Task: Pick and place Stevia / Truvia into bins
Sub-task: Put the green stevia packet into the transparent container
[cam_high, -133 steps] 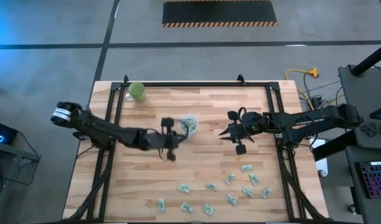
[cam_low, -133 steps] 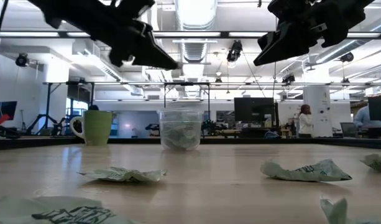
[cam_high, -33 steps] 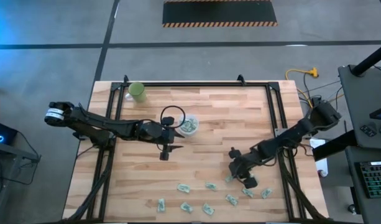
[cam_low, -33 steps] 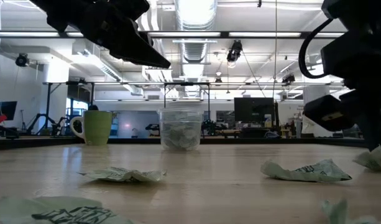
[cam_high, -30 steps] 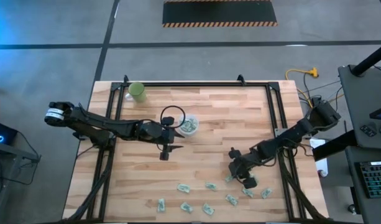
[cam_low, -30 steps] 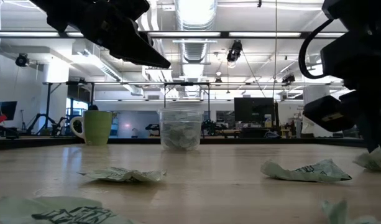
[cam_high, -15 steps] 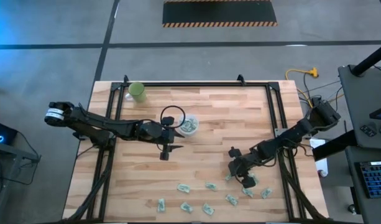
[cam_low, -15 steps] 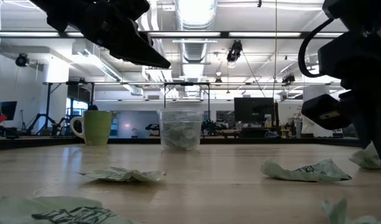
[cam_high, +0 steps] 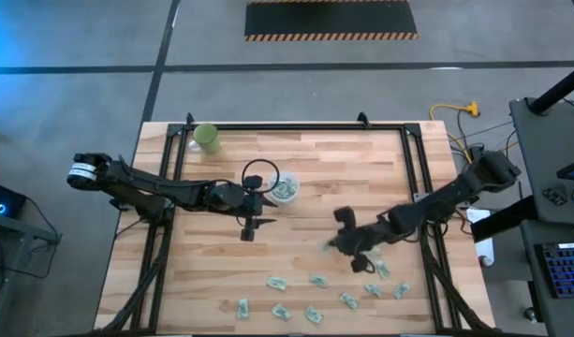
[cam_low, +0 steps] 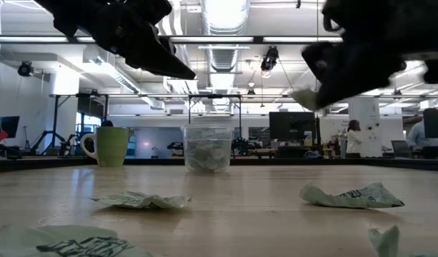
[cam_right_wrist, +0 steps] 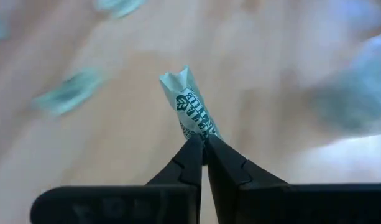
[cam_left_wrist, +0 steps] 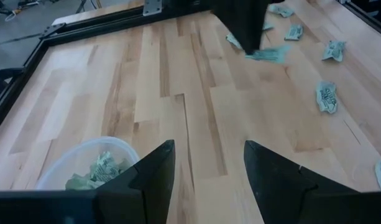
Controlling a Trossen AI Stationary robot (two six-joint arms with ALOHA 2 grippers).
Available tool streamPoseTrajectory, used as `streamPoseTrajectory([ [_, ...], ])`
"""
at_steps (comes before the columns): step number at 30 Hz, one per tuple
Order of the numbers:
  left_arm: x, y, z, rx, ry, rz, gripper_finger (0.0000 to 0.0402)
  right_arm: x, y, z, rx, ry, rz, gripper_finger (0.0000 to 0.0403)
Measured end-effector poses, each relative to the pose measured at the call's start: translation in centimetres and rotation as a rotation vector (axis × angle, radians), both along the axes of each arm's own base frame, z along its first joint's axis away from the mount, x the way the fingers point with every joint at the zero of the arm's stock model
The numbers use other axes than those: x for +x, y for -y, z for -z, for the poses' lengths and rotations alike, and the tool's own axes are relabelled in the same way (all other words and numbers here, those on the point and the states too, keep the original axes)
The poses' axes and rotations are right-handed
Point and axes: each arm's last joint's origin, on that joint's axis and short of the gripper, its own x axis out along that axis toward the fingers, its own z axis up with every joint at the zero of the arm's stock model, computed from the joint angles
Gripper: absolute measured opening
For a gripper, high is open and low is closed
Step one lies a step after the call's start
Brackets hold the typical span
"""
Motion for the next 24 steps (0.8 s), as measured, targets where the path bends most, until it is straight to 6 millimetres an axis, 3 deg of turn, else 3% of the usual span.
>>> streamPoseTrajectory([
  [6,-0.1,0.0,0.2,0.003,-0.028,0.001,0.0176,2.3,2.2,-2.4,-0.138,0.108,0.101,0.0009],
  [13,-0.4,-0.1,0.6,0.008,-0.079,0.001,0.0176,3.9,6.4,-3.5,-0.183,0.176,0.205,0.0009],
  [19,-1.2,-0.1,1.0,-0.005,-0.159,-0.014,0.0176,4.8,9.7,-3.8,-0.089,0.223,0.195,0.0009],
  [24,-2.0,-0.2,1.3,-0.052,-0.238,-0.053,0.0176,5.2,11.2,-4.5,-0.064,0.298,0.18,0.0009],
])
